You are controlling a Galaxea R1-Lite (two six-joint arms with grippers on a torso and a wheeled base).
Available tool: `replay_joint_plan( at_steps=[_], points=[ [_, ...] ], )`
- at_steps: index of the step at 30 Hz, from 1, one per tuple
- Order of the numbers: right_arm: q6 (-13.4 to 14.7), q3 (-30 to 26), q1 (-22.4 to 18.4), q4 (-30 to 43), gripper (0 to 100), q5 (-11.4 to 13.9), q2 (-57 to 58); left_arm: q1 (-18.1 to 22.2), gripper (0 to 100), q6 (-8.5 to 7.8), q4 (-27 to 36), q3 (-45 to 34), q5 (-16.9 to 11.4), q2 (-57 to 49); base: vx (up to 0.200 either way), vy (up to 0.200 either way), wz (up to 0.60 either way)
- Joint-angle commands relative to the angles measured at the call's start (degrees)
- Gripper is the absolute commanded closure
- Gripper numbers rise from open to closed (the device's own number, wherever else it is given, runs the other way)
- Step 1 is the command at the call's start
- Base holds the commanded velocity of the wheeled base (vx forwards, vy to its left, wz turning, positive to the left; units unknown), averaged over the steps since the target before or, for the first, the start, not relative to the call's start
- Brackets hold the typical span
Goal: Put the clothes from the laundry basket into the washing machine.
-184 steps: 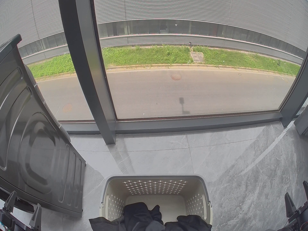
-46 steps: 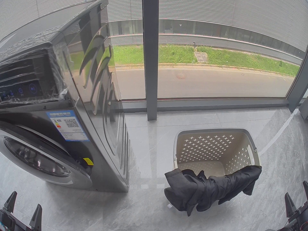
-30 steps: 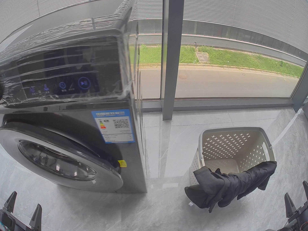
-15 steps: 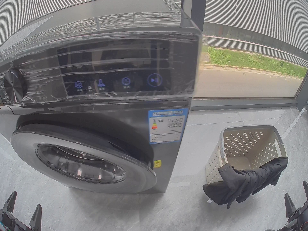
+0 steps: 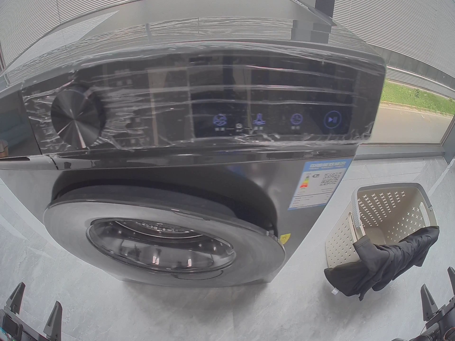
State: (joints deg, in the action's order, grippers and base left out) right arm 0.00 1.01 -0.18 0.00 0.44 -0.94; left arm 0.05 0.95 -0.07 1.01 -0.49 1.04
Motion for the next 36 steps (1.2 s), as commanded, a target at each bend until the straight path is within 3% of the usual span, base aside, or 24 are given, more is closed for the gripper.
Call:
replay_joint_plan(
  at_steps=[1,8,23,29,36],
  points=[
    [-0.1,-1.0,0.0,0.0,0,0.0,0.5,0.0,0,0.02,0.0,-0.9,0.0,-1.0,0.000,0.200,0.00],
    [-0.1,-1.0,0.0,0.0,0,0.1,0.6,0.0,0,-0.07,0.0,-0.9,0.1,-1.0,0.000,0.200,0.00],
    [-0.1,-1.0,0.0,0.0,0,0.1,0.5,0.0,0,-0.16,0.0,-1.0,0.5,-1.0,0.000,0.000,0.00],
    [-0.1,-1.0,0.0,0.0,0,0.1,0.5,0.0,0,-0.07,0.0,-1.0,0.5,-1.0,0.000,-0.200,0.00],
    [-0.1,-1.0,0.0,0.0,0,0.1,0.5,0.0,0,-0.16,0.0,-1.0,0.4,-1.0,0.000,0.000,0.00]
  ],
)
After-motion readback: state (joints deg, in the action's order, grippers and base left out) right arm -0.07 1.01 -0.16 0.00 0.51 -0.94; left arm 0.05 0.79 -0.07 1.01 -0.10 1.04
